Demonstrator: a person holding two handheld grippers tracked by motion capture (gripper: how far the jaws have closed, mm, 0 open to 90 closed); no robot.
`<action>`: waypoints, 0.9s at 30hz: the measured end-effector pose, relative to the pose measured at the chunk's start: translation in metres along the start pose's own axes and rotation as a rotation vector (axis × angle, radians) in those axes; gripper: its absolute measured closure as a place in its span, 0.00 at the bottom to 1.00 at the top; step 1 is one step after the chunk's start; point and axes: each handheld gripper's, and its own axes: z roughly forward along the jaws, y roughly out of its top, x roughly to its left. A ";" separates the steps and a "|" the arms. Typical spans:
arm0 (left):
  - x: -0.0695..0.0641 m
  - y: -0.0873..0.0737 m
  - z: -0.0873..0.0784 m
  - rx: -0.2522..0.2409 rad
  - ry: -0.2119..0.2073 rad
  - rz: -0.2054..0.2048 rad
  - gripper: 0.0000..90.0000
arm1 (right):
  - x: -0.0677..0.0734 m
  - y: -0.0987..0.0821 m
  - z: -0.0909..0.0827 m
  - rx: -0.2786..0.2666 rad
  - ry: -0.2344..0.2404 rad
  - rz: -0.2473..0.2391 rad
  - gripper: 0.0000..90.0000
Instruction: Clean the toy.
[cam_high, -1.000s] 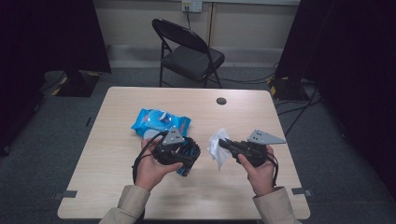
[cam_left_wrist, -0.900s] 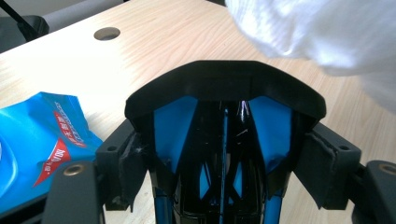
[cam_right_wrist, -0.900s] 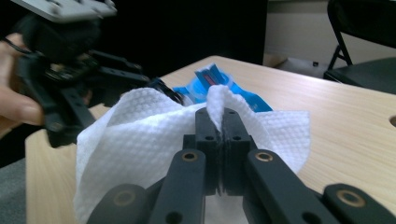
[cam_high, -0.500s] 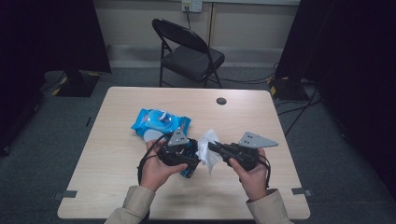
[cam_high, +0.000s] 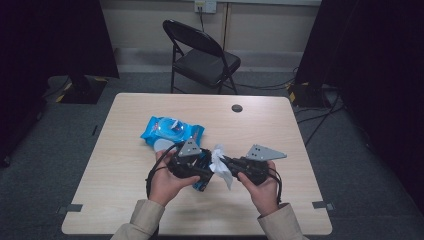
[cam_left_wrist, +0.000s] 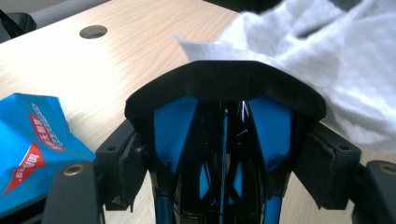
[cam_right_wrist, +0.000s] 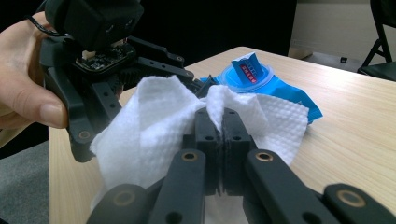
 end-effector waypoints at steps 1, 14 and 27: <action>-0.001 -0.001 0.000 -0.003 -0.007 -0.004 0.28 | 0.000 0.000 0.000 0.000 -0.003 0.005 0.98; -0.009 0.000 0.002 0.016 -0.043 0.029 0.28 | -0.006 0.008 0.013 0.023 -0.042 0.003 0.98; -0.019 0.005 0.007 0.009 -0.098 0.046 0.28 | -0.009 0.017 0.031 0.064 -0.078 -0.008 0.98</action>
